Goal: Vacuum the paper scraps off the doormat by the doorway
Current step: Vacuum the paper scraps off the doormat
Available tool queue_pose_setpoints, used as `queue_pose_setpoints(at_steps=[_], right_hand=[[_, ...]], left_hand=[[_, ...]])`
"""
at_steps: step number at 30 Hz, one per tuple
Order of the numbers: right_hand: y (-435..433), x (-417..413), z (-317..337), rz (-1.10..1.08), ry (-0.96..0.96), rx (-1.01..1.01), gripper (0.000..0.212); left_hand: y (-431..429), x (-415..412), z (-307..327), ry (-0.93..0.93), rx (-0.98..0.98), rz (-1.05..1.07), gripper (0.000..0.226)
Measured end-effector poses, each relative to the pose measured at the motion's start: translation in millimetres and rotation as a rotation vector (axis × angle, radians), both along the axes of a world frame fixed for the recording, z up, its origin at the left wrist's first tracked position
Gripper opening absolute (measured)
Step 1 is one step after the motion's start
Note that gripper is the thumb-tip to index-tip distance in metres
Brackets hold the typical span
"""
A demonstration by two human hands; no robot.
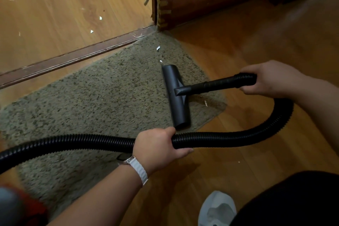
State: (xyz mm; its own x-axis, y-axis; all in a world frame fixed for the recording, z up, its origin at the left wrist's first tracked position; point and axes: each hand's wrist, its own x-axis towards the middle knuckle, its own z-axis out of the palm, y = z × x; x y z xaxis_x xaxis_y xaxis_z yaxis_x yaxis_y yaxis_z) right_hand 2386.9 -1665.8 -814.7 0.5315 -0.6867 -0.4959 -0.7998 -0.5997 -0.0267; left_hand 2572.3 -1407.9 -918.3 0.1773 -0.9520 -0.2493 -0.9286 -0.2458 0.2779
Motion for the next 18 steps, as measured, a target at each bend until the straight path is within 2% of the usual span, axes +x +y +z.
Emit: queue_pose_setpoints(at_steps=[10,18], right_hand=[[27,-55,16,-0.212,-0.004,-0.032,0.032],[36,-97,15,-0.331,0.024,-0.051,0.028]], left_hand=[[-1,-9,7,-0.007,-0.051,-0.042,0.062],[-6,-23,8,0.022,-0.055,-0.072,0.058]])
